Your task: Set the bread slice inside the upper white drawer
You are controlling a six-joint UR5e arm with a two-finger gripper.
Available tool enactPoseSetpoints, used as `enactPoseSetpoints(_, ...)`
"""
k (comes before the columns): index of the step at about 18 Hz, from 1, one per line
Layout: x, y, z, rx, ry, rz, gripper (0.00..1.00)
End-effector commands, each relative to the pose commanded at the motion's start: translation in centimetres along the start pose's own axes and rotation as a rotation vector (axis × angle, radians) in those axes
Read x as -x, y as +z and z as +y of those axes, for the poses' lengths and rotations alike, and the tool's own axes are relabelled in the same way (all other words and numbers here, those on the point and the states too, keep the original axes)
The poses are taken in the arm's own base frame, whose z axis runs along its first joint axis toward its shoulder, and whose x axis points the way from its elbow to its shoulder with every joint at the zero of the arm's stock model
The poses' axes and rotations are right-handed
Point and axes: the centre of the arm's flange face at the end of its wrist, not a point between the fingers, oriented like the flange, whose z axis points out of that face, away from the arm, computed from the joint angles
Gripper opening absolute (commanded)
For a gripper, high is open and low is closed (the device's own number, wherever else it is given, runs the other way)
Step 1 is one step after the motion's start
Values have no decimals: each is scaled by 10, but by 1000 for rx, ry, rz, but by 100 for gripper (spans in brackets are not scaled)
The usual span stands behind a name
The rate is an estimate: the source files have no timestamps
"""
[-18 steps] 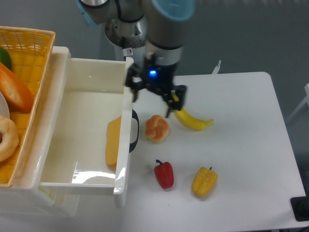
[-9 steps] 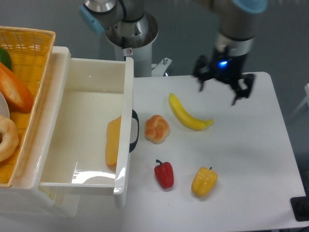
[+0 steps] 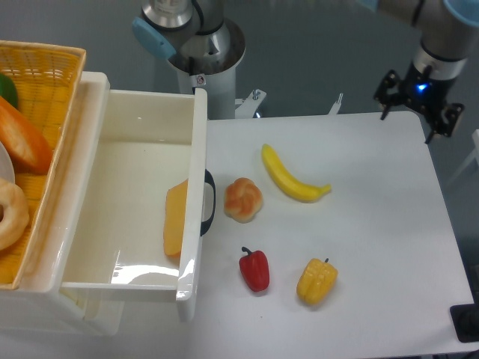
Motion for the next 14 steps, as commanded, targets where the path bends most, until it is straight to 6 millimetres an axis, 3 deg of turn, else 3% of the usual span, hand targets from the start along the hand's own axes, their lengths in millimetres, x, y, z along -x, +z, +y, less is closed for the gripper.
enactPoseSetpoints(7, 46, 70, -7, 1, 81, -11, 100)
enactPoseSetpoints(14, 60, 74, 2, 1, 75, -21, 100)
